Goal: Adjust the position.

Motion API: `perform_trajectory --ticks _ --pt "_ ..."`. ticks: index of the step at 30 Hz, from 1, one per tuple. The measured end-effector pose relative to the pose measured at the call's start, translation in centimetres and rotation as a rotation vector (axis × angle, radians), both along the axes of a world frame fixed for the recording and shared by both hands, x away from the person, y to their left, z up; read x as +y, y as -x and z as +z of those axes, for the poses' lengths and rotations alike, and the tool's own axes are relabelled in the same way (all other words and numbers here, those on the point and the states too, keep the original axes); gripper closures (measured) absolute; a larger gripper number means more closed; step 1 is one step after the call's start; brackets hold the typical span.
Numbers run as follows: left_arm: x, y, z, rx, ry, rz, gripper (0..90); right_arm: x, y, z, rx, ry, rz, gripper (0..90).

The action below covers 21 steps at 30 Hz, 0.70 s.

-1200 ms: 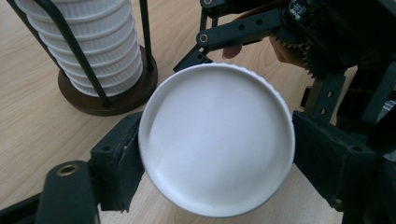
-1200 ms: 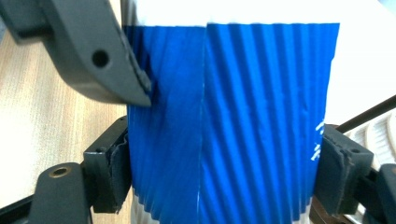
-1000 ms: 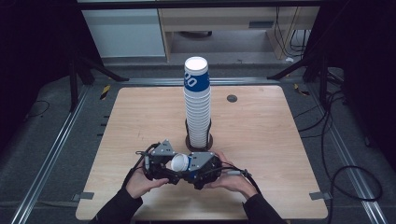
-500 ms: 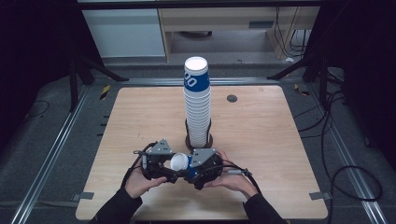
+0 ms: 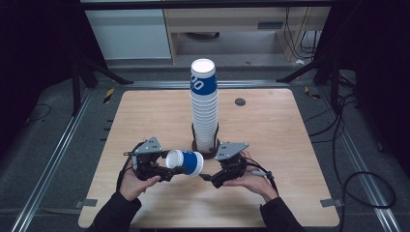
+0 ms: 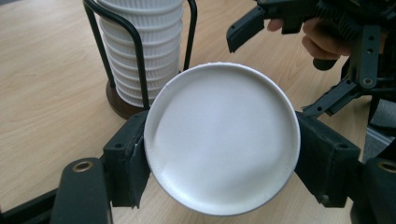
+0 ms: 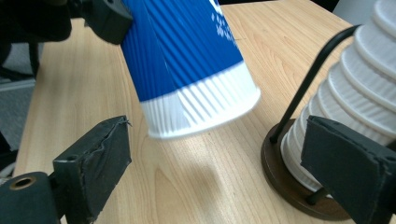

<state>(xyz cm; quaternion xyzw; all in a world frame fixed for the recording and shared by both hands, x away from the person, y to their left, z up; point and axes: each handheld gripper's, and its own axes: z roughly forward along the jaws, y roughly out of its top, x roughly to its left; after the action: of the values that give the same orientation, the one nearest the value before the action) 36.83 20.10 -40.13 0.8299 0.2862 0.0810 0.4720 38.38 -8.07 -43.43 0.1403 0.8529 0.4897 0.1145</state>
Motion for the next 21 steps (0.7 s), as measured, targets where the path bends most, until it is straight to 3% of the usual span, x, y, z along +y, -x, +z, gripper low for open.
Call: perform_trajectory --ticks 5,10,21 --pt "0.5 0.1 0.3 -0.018 0.056 -0.001 27.0 -0.6 -0.3 -0.4 0.029 -0.027 -0.010 8.5" --pt "0.3 0.4 0.5 -0.020 0.112 -0.034 27.1 -0.5 -0.3 -0.8 0.061 -0.053 0.014 8.3" --pt "-0.9 1.1 0.6 -0.020 0.127 -0.123 27.2 0.2 -0.1 -0.9 0.084 -0.100 0.088 7.5"
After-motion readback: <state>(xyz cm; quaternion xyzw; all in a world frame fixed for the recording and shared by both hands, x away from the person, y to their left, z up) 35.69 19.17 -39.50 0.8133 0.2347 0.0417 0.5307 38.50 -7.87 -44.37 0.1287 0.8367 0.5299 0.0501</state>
